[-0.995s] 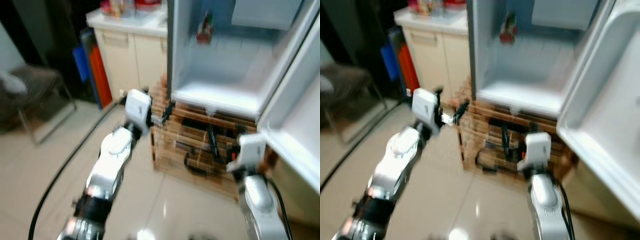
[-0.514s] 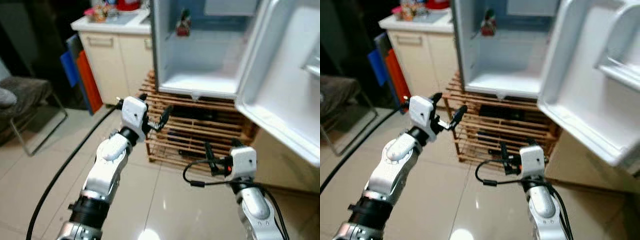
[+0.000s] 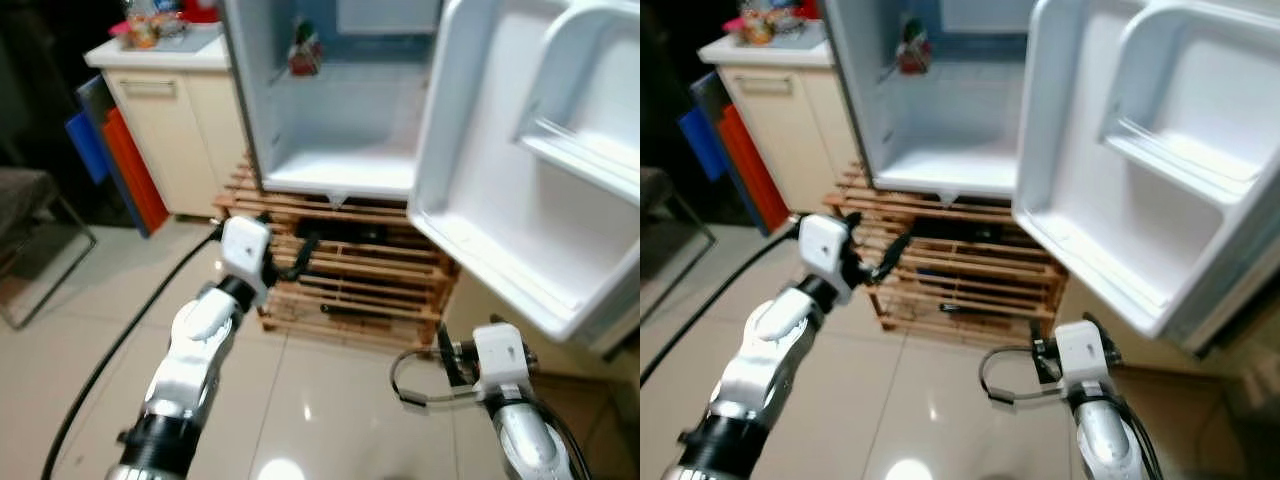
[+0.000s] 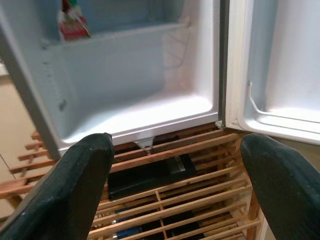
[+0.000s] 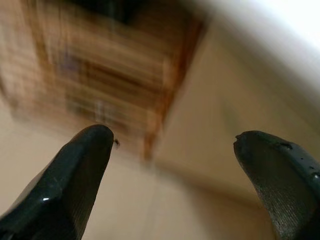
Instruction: Restocking fridge
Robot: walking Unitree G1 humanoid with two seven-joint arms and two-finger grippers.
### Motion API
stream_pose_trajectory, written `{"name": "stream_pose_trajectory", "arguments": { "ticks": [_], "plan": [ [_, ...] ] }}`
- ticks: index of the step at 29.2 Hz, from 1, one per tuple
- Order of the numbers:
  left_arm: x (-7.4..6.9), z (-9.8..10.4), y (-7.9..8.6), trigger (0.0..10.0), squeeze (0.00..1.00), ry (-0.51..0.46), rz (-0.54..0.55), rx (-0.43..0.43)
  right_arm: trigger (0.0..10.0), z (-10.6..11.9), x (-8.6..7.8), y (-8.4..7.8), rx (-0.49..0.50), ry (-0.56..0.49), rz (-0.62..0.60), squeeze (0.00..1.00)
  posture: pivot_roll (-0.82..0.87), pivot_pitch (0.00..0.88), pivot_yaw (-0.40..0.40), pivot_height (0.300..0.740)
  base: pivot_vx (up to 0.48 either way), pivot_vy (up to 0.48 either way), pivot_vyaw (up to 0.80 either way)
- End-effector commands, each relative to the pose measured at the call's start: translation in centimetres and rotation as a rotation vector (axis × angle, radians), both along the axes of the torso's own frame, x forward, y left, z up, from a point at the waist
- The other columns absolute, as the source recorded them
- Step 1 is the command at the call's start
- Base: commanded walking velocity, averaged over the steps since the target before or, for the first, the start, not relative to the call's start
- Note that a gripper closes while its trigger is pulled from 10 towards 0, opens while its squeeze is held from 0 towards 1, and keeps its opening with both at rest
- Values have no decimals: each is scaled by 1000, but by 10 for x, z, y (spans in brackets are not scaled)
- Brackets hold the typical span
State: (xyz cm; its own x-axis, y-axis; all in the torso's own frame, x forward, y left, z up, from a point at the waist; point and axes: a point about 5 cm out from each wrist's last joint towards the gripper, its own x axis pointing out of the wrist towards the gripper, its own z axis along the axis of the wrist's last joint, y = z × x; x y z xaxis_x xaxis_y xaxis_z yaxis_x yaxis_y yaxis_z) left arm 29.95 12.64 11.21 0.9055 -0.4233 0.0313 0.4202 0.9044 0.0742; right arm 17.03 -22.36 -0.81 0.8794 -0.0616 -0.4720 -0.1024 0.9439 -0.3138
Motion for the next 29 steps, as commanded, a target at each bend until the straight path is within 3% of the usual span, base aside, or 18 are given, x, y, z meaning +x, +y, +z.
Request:
{"name": "stream_pose_trajectory", "arguments": {
  "ticks": [1, 2, 4, 6, 7, 8, 9, 10, 14, 15, 16, 17, 18, 22, 26, 27, 29],
  "plan": [
    [1, -9, 7, 10000, 0, 36, 23, 24, 10000, -14, -15, -10, -34, 104, -14, 0, -258, 0, 82, 740, 0, 0, 0],
    [1, -9, 7, 10000, 0, 36, 23, 24, 10000, -14, -15, -10, -34, 104, -14, 0, -258, 0, 82, 740, 0, 0, 0],
    [4, -23, 18, 10000, 0, 85, 79, 87, 10000, -19, -21, -39, -113, 148, -143, 0, -263, 0, 87, 740, 0, 0, 0],
    [4, -55, 33, 10000, 0, 252, 148, 199, 10000, -14, -17, -74, -194, 141, -314, 0, -269, 0, 97, 740, 0, 0, 0],
    [-2, -80, 41, 10000, 0, 415, 172, 272, 10000, -8, -13, -92, -235, 125, -397, 0, -273, 0, 102, 740, 0, 0, 0],
    [-2, -80, 41, 10000, 0, 415, 172, 272, 10000, -8, -13, -92, -235, 125, -397, 0, -273, 0, 102, 740, 0, 0, 0],
    [-21, -113, 50, 10000, 0, 688, 176, 281, 10000, 4, -6, -113, -265, 85, -498, 0, -279, 0, 113, 740, 0, 0, 0],
    [-30, -124, 51, 10000, 0, 795, 165, 240, 10000, 9, -3, -120, -265, 65, -532, 0, -279, 0, 113, 740, 0, 0, 0],
    [-40, -138, 47, 10000, 0, 854, 151, 260, 10000, 40, 1, -165, -388, 44, -620, 0, -290, 0, 122, 740, 0, 0, 0],
    [-40, -138, 47, 10000, 0, 854, 151, 260, 10000, 40, 1, -165, -388, 44, -620, 0, -290, 0, 122, 740, 0, 0, 0],
    [-40, -140, 44, 10000, 0, 868, 140, 259, 10000, 54, 2, -182, -422, 25, -666, 0, -294, 0, 119, 740, 0, 0, 0],
    [-40, -140, 44, 10000, 0, 868, 140, 259, 10000, 54, 2, -182, -422, 25, -666, 0, -294, 0, 119, 740, 0, 0, 0],
    [-39, -141, 44, 10000, 0, 870, 148, 274, 10000, 68, 6, -193, -440, -15, -698, 0, -300, 0, 117, 740, 0, 0, 0],
    [-37, -142, 43, 10000, 0, 884, 158, 264, 10000, 89, 26, -196, -397, -132, -710, 0, -300, 0, 113, 740, 0, 0, 0],
    [-38, -144, 39, 10000, 0, 894, 142, 269, 10000, 101, 53, -178, -358, -175, -582, 0, -299, 0, 110, 740, 0, 0, 0],
    [-38, -144, 39, 10000, 0, 894, 142, 269, 10000, 101, 53, -178, -358, -175, -582, 0, -299, 0, 110, 740, 0, 0, 0],
    [-41, -148, 41, 10000, 0, 895, 129, 314, 10000, 95, 71, -151, -167, -154, -417, 0, -300, 0, 110, 740, 0, 0, 0]
  ]
}}
